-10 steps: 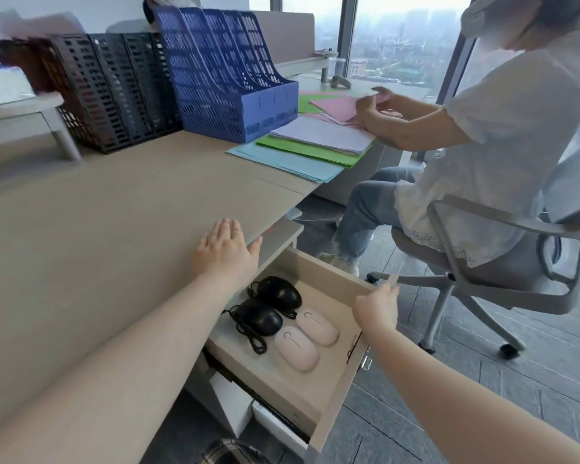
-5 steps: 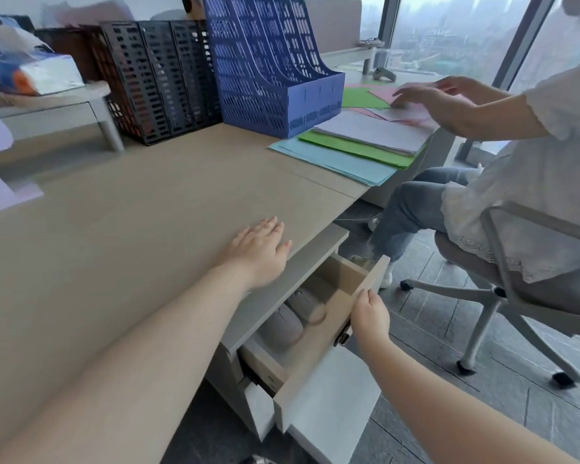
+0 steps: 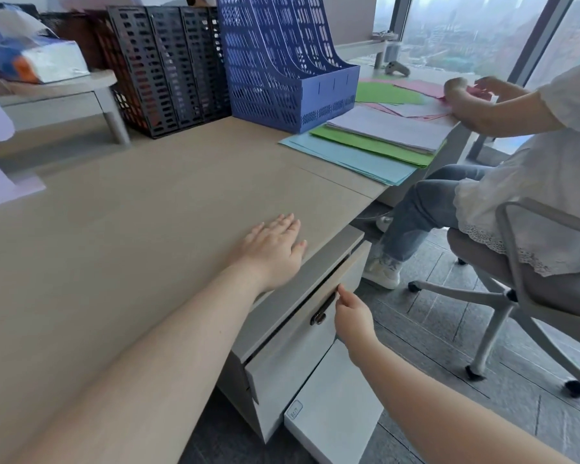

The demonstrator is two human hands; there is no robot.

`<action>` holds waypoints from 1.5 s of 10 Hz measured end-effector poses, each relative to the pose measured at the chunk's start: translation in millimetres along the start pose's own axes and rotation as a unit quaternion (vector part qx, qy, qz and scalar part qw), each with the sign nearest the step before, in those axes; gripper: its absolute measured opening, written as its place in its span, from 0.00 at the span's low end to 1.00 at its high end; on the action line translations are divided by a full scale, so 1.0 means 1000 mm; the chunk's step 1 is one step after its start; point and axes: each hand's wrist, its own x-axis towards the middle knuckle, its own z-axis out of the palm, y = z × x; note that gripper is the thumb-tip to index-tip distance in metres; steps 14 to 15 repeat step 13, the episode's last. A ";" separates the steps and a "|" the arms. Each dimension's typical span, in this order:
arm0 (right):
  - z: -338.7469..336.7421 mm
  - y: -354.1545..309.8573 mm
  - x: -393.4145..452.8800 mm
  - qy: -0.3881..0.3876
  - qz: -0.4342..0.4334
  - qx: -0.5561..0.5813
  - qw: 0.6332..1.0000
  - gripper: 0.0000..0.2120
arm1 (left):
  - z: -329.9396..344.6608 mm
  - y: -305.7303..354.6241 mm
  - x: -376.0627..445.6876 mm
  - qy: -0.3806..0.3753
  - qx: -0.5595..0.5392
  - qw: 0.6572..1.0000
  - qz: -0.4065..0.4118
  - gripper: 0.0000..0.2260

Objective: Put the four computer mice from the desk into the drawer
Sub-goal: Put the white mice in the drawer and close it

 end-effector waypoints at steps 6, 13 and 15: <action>0.011 -0.010 0.009 -0.062 -0.088 -0.238 0.965 0.28 | 0.001 0.002 -0.001 0.006 0.011 1.000 -0.004 0.24; -0.156 -0.099 -0.142 -0.129 -0.253 -0.076 0.956 0.12 | -0.001 0.002 -0.006 0.016 -0.005 1.000 -0.003 0.23; -0.156 -0.099 -0.142 -0.129 -0.253 -0.076 0.956 0.12 | -0.001 0.002 -0.006 0.016 -0.005 1.000 -0.003 0.23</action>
